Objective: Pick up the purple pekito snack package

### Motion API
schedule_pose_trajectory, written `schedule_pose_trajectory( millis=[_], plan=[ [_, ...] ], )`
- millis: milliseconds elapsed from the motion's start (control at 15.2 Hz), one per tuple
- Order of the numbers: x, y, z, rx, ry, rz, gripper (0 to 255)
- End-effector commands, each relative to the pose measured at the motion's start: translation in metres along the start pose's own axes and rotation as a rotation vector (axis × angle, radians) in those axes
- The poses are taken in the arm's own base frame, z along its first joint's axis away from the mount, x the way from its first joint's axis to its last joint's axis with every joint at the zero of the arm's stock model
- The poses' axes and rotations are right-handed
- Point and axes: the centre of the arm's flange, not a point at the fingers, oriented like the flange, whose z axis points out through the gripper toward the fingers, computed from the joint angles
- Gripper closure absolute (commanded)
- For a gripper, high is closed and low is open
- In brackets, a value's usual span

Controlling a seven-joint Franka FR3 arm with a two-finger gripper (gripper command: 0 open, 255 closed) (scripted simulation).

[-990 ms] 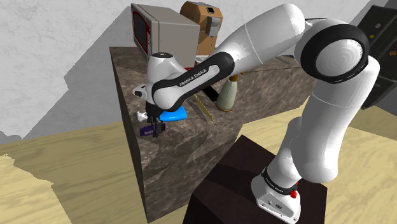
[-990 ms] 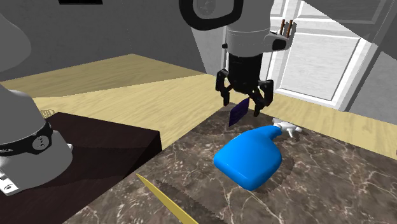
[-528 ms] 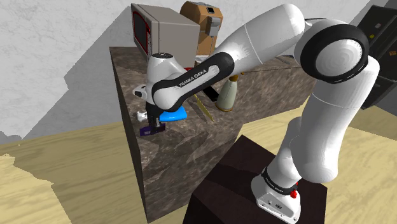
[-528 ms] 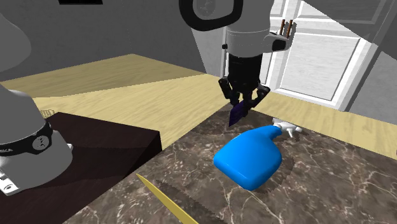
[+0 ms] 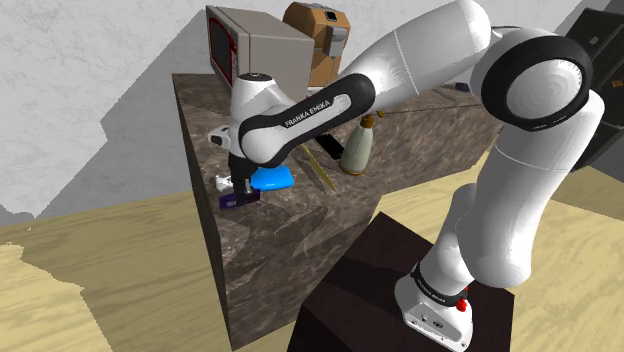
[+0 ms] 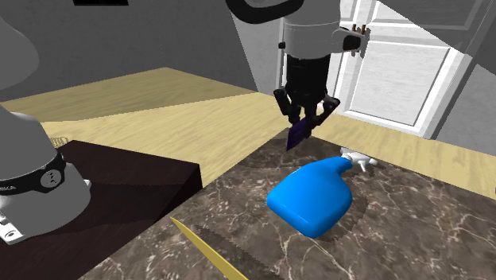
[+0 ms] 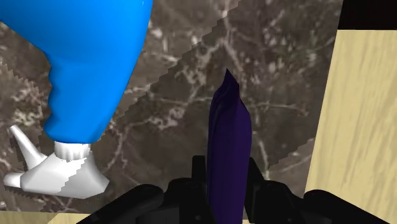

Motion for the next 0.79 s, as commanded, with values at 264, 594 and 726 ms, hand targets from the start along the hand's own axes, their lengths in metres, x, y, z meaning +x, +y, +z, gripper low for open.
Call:
schedule_pose_trajectory(
  millis=[264,594,726],
  plan=[
    [0.003,0.001,-0.031,0.0,0.0,0.0,255],
    [0.006,0.001,-0.058,0.0,0.0,0.0,255],
    [0.006,0.001,-0.058,0.0,0.0,0.0,255]
  ],
)
